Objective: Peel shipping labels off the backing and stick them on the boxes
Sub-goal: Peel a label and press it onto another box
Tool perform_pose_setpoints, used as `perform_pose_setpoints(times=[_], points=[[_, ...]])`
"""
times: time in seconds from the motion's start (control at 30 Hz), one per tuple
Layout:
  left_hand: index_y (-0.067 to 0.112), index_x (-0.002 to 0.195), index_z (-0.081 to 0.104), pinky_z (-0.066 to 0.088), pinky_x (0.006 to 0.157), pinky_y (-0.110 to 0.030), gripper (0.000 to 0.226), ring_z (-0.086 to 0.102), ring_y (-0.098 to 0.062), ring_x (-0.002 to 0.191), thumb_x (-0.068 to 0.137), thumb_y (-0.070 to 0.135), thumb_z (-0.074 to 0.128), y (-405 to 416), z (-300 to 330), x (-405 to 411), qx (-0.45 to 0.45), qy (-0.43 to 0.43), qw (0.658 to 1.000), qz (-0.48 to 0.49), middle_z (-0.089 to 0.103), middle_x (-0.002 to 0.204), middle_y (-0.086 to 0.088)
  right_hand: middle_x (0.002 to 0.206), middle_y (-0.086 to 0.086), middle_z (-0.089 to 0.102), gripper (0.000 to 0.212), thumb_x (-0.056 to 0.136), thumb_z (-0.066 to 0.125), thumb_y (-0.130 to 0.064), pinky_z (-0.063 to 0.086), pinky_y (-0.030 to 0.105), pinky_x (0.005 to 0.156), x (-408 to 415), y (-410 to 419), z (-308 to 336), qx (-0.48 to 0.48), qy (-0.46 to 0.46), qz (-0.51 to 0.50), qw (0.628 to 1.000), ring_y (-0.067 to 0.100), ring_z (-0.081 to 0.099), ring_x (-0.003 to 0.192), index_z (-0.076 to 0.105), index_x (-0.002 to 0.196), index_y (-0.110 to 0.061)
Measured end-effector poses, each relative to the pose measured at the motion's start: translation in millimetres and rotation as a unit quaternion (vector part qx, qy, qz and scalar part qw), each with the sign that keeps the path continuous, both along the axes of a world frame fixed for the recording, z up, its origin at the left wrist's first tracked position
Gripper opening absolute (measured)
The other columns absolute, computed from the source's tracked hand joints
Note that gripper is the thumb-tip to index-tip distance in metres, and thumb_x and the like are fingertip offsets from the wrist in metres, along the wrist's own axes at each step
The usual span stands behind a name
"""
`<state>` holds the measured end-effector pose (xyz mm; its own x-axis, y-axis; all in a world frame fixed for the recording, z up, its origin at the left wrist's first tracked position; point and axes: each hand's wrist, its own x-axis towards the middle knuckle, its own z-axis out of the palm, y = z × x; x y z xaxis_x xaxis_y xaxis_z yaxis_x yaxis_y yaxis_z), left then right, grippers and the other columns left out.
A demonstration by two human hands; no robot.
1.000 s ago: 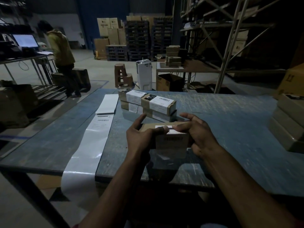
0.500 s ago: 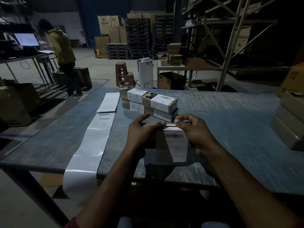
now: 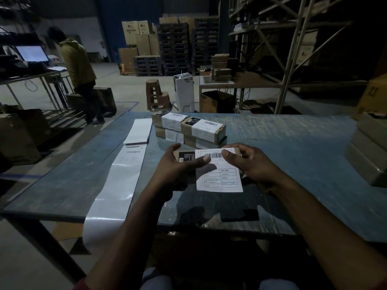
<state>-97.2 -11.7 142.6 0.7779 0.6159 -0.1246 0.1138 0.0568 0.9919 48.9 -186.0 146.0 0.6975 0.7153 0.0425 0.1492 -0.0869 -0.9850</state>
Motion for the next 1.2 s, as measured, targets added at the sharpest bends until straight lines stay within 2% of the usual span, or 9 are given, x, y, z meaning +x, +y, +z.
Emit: perform_pose_setpoints(times=[0.1, 0.27, 0.5, 0.63, 0.77, 0.9, 1.03, 1.1, 1.2], points=[[0.034, 0.146, 0.039, 0.042, 0.047, -0.027, 0.110, 0.066, -0.013, 0.058, 0.056, 0.028, 0.103, -3, 1, -4, 0.025, 0.006, 1.000, 0.001, 0.076, 0.103, -0.005, 0.097, 0.000, 0.081, 0.033, 0.086, 0.082, -0.034, 0.061, 0.032, 0.058, 1, -2, 0, -0.011, -0.011, 0.032, 0.999, 0.020, 0.078, 0.083, 0.071, 0.115, -0.024], [0.007, 0.112, 0.070, 0.032, 0.048, -0.025, 0.058, 0.054, -0.016, 0.055, 0.069, 0.034, 0.097, -3, 11, -14, 0.087, 0.048, 0.991, -0.093, 0.075, 0.078, -0.006, 0.105, 0.000, 0.080, 0.062, 0.070, 0.087, -0.046, 0.062, 0.036, 0.066, 0, -7, -4, -0.049, -0.036, 0.065, 0.996, 0.019, 0.079, 0.092, 0.065, 0.122, -0.022], [0.031, 0.144, 0.047, 0.044, 0.046, -0.026, 0.101, 0.065, -0.010, 0.053, 0.059, 0.038, 0.101, -8, 6, -14, 0.070, 0.037, 0.997, 0.018, 0.077, 0.099, -0.006, 0.107, 0.005, 0.079, 0.069, 0.070, 0.089, -0.049, 0.063, 0.040, 0.066, 3, -6, -10, -0.055, -0.041, 0.064, 0.996, 0.027, 0.078, 0.095, 0.063, 0.128, -0.022], [0.036, 0.148, 0.048, 0.048, 0.045, -0.022, 0.098, 0.073, -0.010, 0.057, 0.064, 0.045, 0.097, -13, 13, -14, 0.106, 0.034, 0.993, 0.025, 0.073, 0.105, 0.001, 0.124, 0.001, 0.070, 0.091, 0.070, 0.081, -0.060, 0.065, 0.042, 0.068, 2, -6, -3, -0.089, -0.036, 0.067, 0.993, 0.025, 0.076, 0.098, 0.044, 0.150, -0.037], [0.026, 0.138, 0.055, 0.043, 0.047, -0.027, 0.084, 0.074, -0.028, 0.062, 0.067, 0.048, 0.094, -15, 22, -13, 0.082, 0.062, 0.995, 0.009, 0.076, 0.089, -0.004, 0.128, 0.005, 0.066, 0.090, 0.073, 0.077, -0.069, 0.060, 0.040, 0.055, -1, -6, 2, -0.083, -0.029, 0.065, 0.994, 0.028, 0.078, 0.086, 0.044, 0.150, -0.039], [0.025, 0.137, 0.051, 0.051, 0.052, -0.031, 0.083, 0.077, -0.036, 0.075, 0.070, 0.054, 0.090, -21, 22, -12, 0.106, 0.081, 0.991, -0.002, 0.075, 0.083, -0.004, 0.125, 0.004, 0.071, 0.088, 0.064, 0.084, -0.075, 0.060, 0.065, 0.084, 3, -6, -5, -0.056, -0.048, 0.048, 0.996, 0.027, 0.078, 0.098, 0.056, 0.139, -0.039], [0.026, 0.153, 0.039, 0.060, 0.059, -0.036, 0.105, 0.077, -0.030, 0.072, 0.066, 0.055, 0.092, -21, 18, -13, 0.133, 0.085, 0.987, -0.011, 0.075, 0.090, -0.001, 0.118, 0.005, 0.074, 0.081, 0.070, 0.085, -0.067, 0.062, 0.038, 0.063, 3, -9, -9, -0.043, -0.060, 0.049, 0.996, 0.020, 0.077, 0.091, 0.057, 0.138, -0.034], [0.026, 0.156, 0.036, 0.060, 0.058, -0.036, 0.109, 0.078, -0.030, 0.071, 0.067, 0.054, 0.091, -20, 17, -12, 0.137, 0.083, 0.987, -0.015, 0.072, 0.085, 0.005, 0.111, 0.007, 0.076, 0.076, 0.073, 0.081, -0.060, 0.051, 0.032, 0.049, 5, -11, -9, -0.047, -0.057, 0.052, 0.996, 0.017, 0.074, 0.074, 0.055, 0.139, -0.033], [0.022, 0.159, 0.035, 0.058, 0.054, -0.035, 0.111, 0.076, -0.030, 0.064, 0.069, 0.051, 0.092, -17, 18, -12, 0.136, 0.092, 0.986, -0.019, 0.070, 0.074, 0.005, 0.101, 0.006, 0.077, 0.071, 0.073, 0.083, -0.055, 0.048, 0.032, 0.048, 3, -12, -10, -0.046, -0.046, 0.067, 0.996, 0.013, 0.069, 0.064, 0.059, 0.135, -0.032]])
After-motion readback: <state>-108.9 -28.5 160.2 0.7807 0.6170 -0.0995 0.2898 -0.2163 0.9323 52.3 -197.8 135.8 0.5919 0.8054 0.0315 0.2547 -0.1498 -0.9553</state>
